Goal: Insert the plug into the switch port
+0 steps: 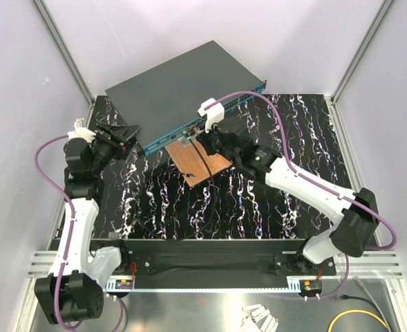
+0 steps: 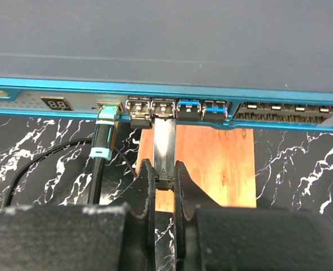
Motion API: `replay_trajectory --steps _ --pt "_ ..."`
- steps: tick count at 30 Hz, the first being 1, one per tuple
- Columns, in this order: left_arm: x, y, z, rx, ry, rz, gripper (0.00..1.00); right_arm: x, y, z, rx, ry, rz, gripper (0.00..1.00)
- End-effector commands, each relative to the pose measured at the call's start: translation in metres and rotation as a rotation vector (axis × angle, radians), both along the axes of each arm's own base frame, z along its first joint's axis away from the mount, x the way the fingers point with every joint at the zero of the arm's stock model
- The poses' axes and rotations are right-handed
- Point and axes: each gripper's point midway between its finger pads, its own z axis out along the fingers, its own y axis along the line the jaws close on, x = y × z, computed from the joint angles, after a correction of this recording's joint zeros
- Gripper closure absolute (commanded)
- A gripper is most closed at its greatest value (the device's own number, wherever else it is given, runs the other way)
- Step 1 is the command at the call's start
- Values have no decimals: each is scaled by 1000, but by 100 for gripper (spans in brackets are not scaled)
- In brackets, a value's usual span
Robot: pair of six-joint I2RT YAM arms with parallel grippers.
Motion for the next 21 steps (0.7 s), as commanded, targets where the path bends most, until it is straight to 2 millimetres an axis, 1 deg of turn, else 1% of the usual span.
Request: replay_trajectory --steps 1,5,8,12,14,20,21 --pt "-5 -10 27 -3 -102 -56 34 9 5 20 31 -74 -27 100" --pt "-5 -10 29 -2 -107 -56 34 12 5 21 29 -83 -35 100" --pt "-6 -10 28 -2 -107 -58 34 13 7 28 38 -89 -35 100" --pt "-6 -10 28 -4 -106 -58 34 14 13 32 44 -79 -22 100" --pt "-6 -11 28 -4 -106 -59 34 16 16 28 39 -68 -20 100" --pt "-6 -10 28 -2 -107 -59 33 20 23 31 43 -53 -17 100" --pt "-7 -10 27 -2 -107 -58 33 20 24 35 49 -57 -16 100"
